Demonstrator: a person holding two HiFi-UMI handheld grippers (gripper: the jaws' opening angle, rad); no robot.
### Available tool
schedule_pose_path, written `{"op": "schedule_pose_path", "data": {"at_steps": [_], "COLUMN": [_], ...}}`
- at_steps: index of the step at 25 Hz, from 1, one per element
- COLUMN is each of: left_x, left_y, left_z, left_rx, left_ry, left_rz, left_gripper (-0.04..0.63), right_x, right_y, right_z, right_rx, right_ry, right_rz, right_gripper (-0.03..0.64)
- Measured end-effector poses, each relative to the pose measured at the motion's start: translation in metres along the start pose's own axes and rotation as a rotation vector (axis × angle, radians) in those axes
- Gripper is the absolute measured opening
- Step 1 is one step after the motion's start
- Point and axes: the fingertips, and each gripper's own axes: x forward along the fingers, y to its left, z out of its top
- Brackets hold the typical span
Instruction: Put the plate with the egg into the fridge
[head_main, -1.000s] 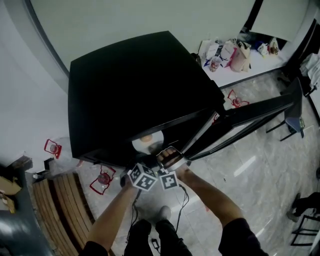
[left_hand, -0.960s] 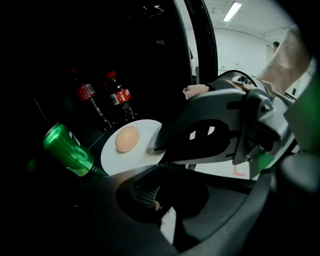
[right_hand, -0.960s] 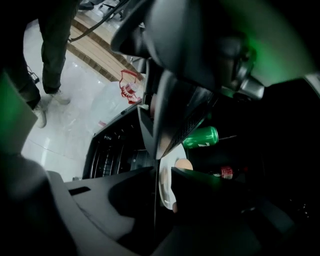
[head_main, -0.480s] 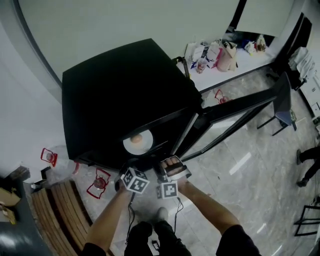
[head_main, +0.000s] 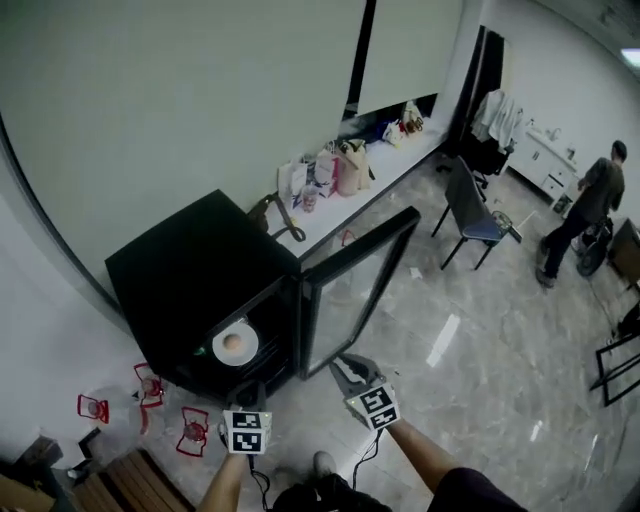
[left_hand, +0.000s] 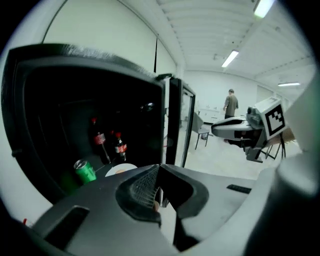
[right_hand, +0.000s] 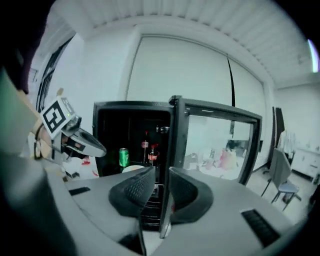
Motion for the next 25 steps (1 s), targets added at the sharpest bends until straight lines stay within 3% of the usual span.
{"op": "schedule_pose_path", "data": {"at_steps": [2, 4, 11, 15, 25], "left_x": [-0.006, -0.002, 0.05, 0.103, 0.211], "left_y": [-0.027, -0.058, -0.15, -0.188, -0.242], "left_z": [0.038, 0.077, 0.193, 0.231, 0.283], "left_rx": [0.043, 0.079, 0.12, 0.098, 0.068], "left_ry": [-0.081, -0.142, -0.252, -0.252, -0.175], "left_rz": [-0.044, -0.089, -0.189, -0.186, -0.152], "left_gripper": [0.011, 0.011, 0.011, 0.011, 0.011], "right_x": [-0.023, -0.039, -0.052, -0.037, 0.018], "right_y": [-0.021, -0.05, -0.156, -0.219, -0.344], "right_z": [0.013, 0.03, 0.076, 0.066, 0.047], "right_rx": [0.022, -0.003, -0.073, -0.081, -0.065], "right_ry": [-0.01, -0.025, -0.101, -0.067, -0.001], "right_rz": [0.04, 0.024, -0.038, 0.032, 0.164], "right_gripper": [0.083, 0.083, 0.114, 0.196, 0.27]}}
